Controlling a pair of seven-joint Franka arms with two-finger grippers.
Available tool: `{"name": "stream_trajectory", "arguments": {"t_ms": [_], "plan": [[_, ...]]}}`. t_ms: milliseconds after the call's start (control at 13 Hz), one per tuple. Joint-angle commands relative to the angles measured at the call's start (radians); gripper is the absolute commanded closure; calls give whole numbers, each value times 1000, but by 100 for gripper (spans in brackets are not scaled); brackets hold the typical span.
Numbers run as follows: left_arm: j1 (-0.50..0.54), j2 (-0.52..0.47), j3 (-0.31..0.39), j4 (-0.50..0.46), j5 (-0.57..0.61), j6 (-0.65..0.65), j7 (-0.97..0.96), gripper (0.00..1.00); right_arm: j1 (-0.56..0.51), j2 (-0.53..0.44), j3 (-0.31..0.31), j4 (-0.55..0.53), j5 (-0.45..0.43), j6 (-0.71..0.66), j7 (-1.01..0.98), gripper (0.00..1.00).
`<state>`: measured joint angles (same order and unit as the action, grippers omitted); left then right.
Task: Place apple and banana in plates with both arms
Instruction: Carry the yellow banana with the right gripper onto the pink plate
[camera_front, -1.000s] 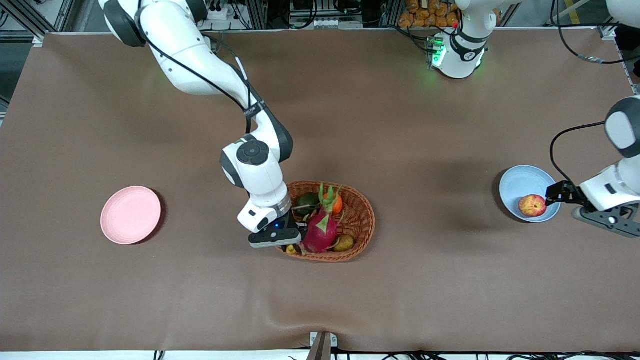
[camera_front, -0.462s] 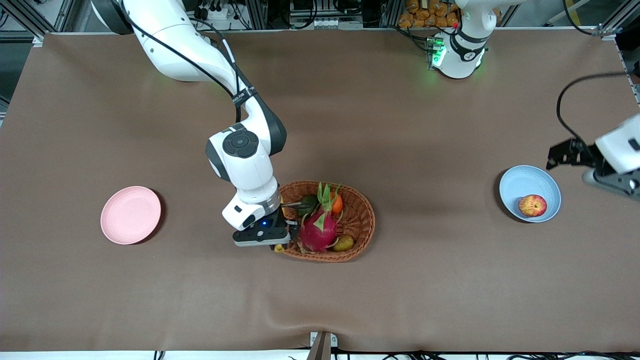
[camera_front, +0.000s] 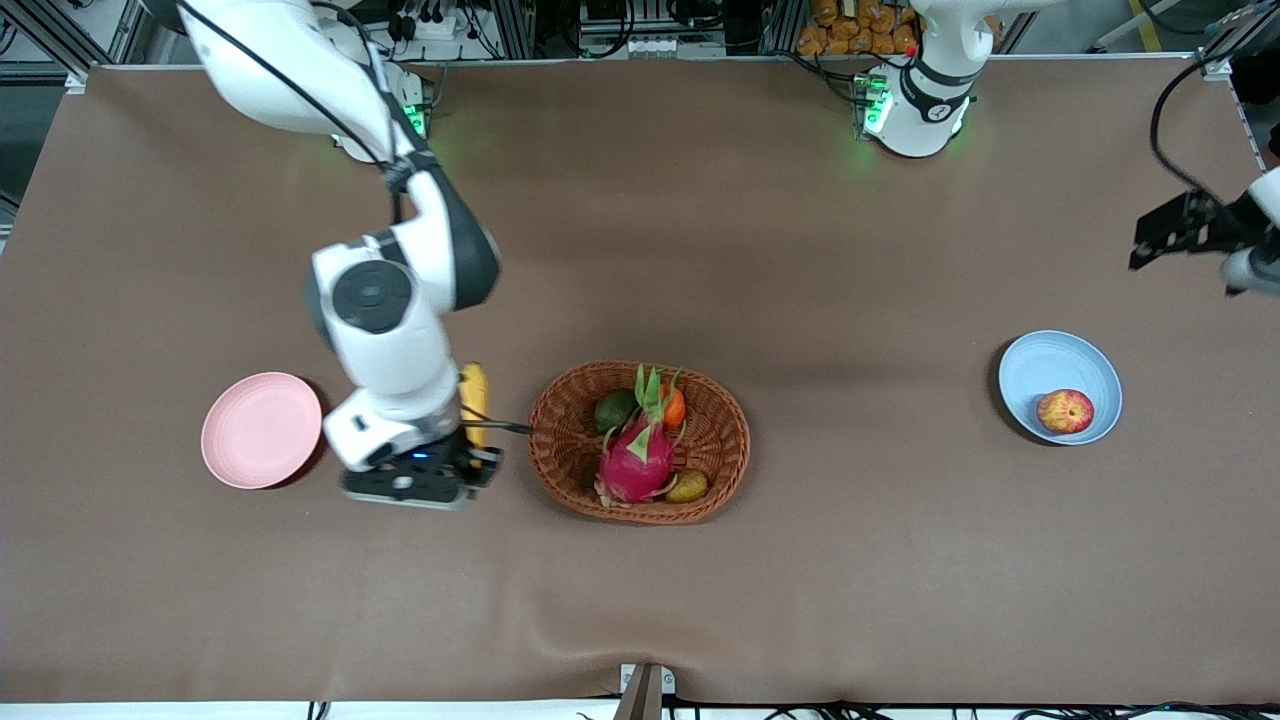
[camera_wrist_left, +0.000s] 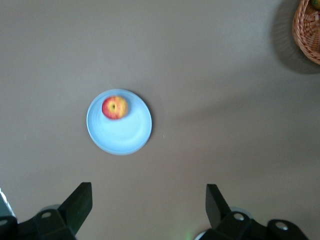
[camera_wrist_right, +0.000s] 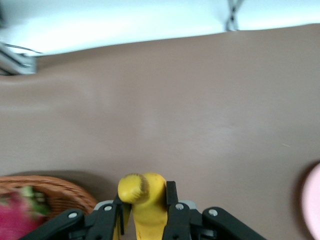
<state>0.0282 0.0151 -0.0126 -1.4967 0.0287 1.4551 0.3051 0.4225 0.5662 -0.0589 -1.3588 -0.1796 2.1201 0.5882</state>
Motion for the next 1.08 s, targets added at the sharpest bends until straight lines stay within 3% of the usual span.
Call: {"name": "stream_trajectory", "arguments": {"t_ms": [0,154,231,385,615,846,923,1000], "plan": [[-54,-82,37,-16,-7,-67,-50,0,-123,-142,21,-194,-12,-66,-132,100],[-56,-141,34,-26,0,-85,-46,0,-256,-187,21,-265,-11,-159,-323,100],[-54,-162,33,-37,-3,-134,-49,0,-321,-186,21,-272,14,-184,-411,100],[-56,-144,34,-30,8,-104,-44,0,-417,-163,17,-285,95,-178,-494,100],[-59,-64,34,-14,8,-39,-53,0,-464,-69,17,-341,115,-24,-547,100],[-59,-47,31,9,17,-9,-61,0,-472,-3,17,-358,115,102,-550,100],[-59,-52,14,9,22,-9,-131,0,-473,3,16,-356,115,115,-550,98],[-59,-50,7,6,22,-9,-183,0,-473,10,16,-349,115,113,-548,69]]}}
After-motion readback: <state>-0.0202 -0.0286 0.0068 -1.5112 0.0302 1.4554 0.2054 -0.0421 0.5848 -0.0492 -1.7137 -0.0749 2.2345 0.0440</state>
